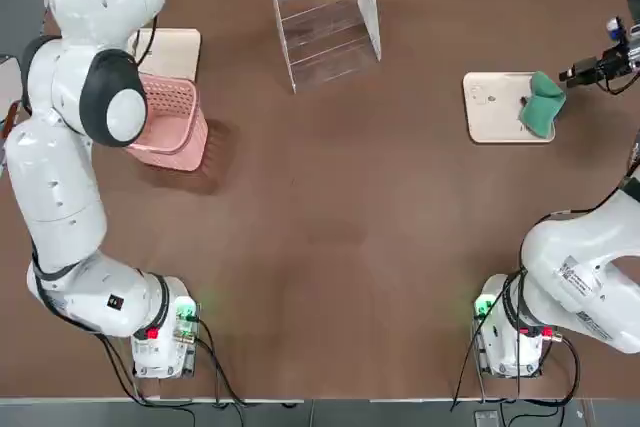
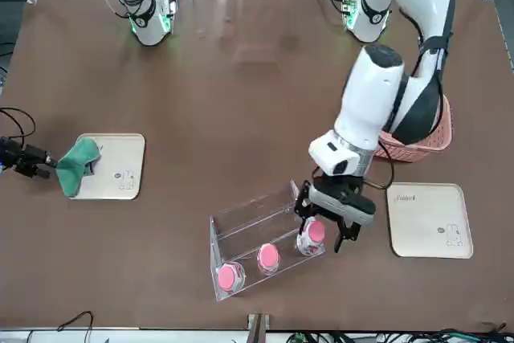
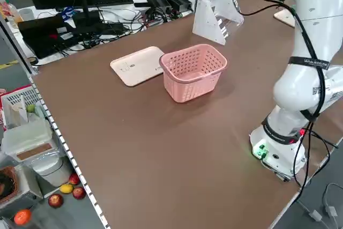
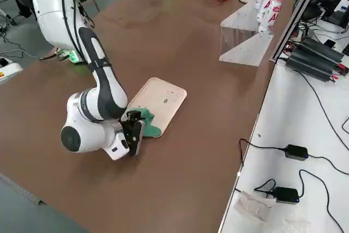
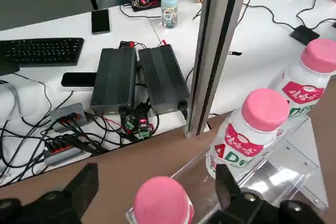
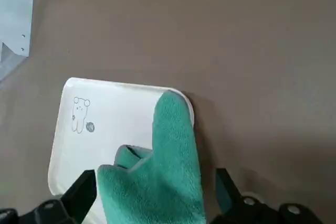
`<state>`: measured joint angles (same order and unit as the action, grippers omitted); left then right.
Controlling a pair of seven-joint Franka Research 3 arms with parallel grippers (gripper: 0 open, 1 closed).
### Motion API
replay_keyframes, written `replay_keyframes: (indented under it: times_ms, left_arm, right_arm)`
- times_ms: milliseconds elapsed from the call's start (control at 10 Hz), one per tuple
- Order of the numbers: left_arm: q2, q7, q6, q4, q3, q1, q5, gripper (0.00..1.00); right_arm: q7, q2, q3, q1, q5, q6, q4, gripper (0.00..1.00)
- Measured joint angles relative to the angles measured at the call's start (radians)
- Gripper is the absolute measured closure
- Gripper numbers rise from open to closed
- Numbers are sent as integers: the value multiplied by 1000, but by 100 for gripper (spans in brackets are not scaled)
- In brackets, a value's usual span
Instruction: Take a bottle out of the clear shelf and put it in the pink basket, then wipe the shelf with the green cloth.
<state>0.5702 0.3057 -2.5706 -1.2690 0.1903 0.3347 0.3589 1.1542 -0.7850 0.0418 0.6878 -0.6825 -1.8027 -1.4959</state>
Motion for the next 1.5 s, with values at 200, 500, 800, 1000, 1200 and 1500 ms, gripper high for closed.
replay_keyframes:
  times_ms: [200,500,800,1000,1200,1500]
  left_arm:
    - [0,43,0,0,3,5,75,1]
    - [0,48,0,-1,5,4,75,11]
    - [1,49,0,-19,5,1,75,15]
    - [1,62,0,-29,5,2,75,17]
    - [1,84,0,-36,5,1,75,26]
    - [1,87,0,-40,5,1,75,44]
  right_arm:
    - [-19,-26,0,9,-2,11,21,0]
    - [-23,-40,-1,19,-2,18,49,0]
    - [-49,-51,-9,19,-2,53,47,0]
    - [-49,-60,-10,18,-2,51,47,0]
    - [-49,-65,-13,14,-2,50,47,0]
    - [-51,-71,-15,6,-2,54,47,2]
